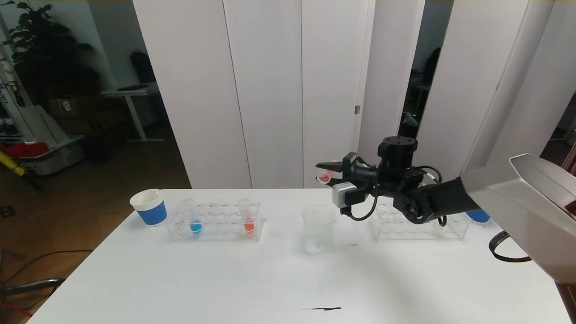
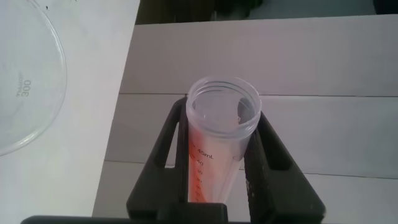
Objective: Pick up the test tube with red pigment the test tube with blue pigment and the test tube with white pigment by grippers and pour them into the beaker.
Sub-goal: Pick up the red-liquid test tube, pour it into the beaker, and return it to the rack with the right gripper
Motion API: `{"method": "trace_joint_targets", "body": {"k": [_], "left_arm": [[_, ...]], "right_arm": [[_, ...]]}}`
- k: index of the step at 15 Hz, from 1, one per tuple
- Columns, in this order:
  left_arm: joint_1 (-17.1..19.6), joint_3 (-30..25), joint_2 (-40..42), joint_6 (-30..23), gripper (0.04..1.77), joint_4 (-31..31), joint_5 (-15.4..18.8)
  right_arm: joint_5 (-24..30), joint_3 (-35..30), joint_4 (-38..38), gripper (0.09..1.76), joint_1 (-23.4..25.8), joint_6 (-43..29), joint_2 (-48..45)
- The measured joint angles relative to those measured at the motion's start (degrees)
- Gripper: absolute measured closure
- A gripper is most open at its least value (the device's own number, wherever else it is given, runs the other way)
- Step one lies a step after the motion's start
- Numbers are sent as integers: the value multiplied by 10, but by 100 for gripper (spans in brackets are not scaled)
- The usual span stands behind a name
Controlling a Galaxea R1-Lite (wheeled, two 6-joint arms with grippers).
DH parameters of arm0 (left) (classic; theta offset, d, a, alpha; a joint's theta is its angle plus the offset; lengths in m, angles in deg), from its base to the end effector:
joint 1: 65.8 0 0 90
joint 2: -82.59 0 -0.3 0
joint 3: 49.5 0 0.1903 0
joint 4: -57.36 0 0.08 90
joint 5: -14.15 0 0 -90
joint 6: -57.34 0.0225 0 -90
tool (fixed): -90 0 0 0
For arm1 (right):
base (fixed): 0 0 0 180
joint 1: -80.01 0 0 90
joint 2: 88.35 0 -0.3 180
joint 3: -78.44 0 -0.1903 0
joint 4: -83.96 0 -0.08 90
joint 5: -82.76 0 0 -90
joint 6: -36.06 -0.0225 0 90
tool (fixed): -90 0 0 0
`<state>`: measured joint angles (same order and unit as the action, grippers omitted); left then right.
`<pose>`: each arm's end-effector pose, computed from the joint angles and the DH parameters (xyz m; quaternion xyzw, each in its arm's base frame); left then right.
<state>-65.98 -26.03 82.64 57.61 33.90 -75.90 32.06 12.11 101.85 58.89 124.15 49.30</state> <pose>-0.0230 0.0001 0.0758 0.0024 -0.0005 -0.0011 1.0000 0.4542 0.1907 0.1144 -0.5939 -0.3116 0.3976 0.6261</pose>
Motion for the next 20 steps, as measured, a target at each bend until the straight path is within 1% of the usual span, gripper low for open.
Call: {"method": "trace_joint_targets", "body": {"k": [7, 14, 20], "left_arm": [[0, 0, 0, 0, 8, 0, 0], [0, 0, 0, 0, 8, 0, 0], [0, 0, 0, 0, 8, 0, 0]], "right_arm": [[21, 16, -1, 127, 0, 46, 13], [20, 29, -1, 127, 1, 56, 21], [25, 37, -1, 127, 5, 79, 22]]}}
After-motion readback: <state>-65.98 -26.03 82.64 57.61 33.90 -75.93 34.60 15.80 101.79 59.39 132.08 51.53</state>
